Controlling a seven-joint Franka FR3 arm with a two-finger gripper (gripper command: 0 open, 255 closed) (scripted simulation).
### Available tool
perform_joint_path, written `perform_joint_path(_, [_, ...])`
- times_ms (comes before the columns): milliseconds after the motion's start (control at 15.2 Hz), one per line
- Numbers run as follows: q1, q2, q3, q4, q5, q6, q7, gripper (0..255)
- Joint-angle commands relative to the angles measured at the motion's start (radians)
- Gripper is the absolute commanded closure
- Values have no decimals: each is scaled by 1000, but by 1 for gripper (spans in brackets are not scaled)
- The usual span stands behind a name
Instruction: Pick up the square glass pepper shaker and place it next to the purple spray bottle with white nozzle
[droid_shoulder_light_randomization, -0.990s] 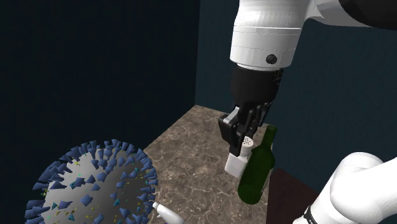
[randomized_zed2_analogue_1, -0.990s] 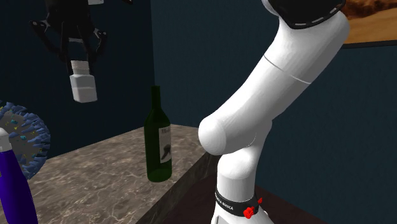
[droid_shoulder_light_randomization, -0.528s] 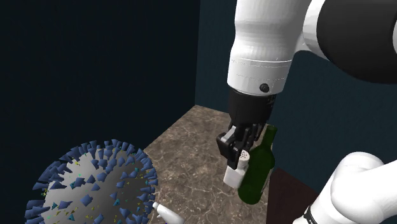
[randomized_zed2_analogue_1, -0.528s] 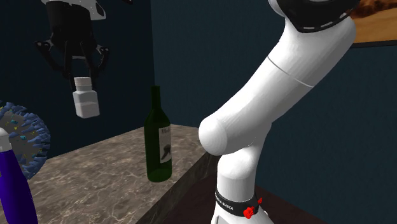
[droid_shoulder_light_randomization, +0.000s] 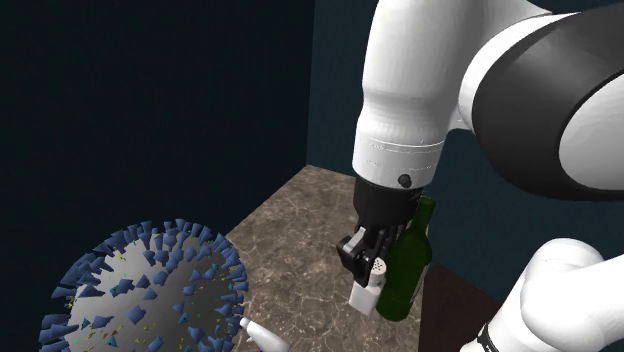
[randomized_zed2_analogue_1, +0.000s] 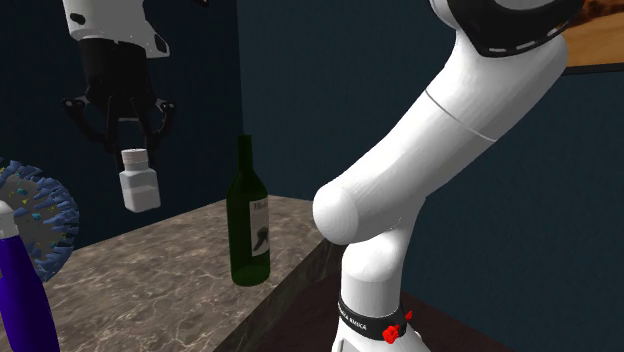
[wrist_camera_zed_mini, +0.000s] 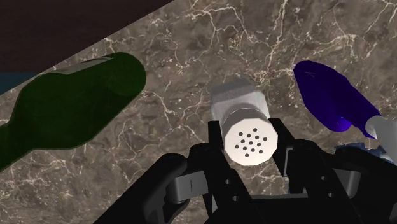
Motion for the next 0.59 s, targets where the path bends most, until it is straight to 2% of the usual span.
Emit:
perform_joint_path(0, [1, -2, 8, -28, 6, 27, -3, 255])
perform_joint_path(528, [12, -12, 43, -134, 34, 126, -11, 255])
